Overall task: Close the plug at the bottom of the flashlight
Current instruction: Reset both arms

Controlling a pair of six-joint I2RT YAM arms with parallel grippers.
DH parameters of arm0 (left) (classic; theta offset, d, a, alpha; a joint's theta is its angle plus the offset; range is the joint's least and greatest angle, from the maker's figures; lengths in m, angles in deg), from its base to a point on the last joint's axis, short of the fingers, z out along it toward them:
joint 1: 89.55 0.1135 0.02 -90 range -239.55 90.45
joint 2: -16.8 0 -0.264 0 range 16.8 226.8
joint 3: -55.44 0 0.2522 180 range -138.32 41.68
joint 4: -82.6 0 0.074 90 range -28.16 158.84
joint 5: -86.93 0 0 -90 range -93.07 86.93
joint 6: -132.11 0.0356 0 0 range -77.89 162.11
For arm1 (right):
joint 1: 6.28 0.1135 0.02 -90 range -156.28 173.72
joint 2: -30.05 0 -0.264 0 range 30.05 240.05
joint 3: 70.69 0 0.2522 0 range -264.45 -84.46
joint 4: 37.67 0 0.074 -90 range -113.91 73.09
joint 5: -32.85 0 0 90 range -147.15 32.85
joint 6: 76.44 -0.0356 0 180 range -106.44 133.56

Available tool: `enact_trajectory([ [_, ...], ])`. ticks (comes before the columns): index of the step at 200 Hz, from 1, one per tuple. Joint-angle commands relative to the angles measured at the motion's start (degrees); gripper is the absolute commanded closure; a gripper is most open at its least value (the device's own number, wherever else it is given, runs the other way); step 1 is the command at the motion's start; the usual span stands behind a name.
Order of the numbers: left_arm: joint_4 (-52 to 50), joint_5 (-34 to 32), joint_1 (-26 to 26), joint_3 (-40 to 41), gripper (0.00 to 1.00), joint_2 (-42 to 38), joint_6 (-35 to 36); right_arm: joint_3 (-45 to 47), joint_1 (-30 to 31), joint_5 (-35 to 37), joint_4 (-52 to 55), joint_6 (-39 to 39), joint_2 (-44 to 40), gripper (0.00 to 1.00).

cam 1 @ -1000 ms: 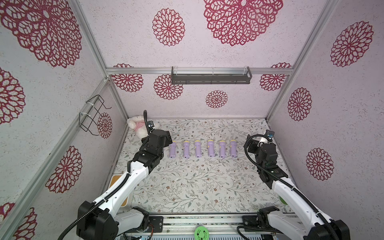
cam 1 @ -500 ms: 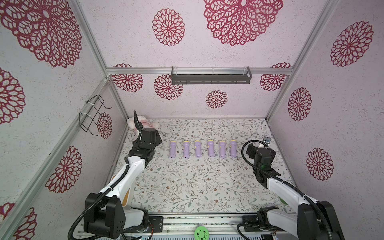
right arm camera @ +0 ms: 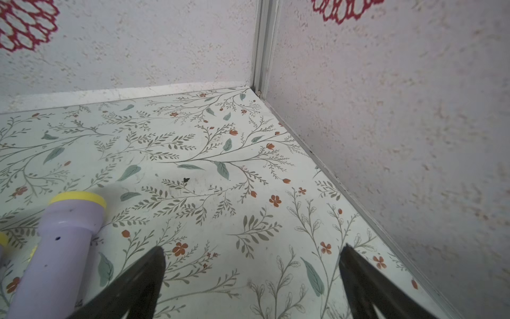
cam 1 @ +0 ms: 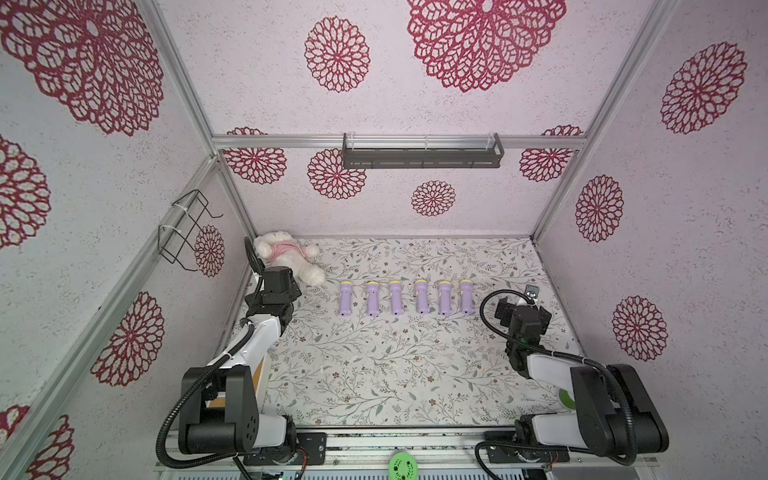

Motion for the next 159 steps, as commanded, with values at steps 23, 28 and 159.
enact_trajectory([
  [23, 10.53, -0.65, 2.07, 4.22, 0.03, -0.60, 4.18, 3.84, -1.21, -5.97, -16.06, 2.64, 5.11, 0.01],
  [28, 11.64, -0.06, 2.35, 4.95, 0.03, -0.72, 4.36, 4.59, -1.21, -6.97, -18.56, 3.05, 6.07, 0.01],
  [159, 42.18, 16.52, 6.80, 20.13, 0.03, 1.70, 14.85, 4.80, -2.71, -11.48, -20.75, 3.00, 8.51, 0.01],
])
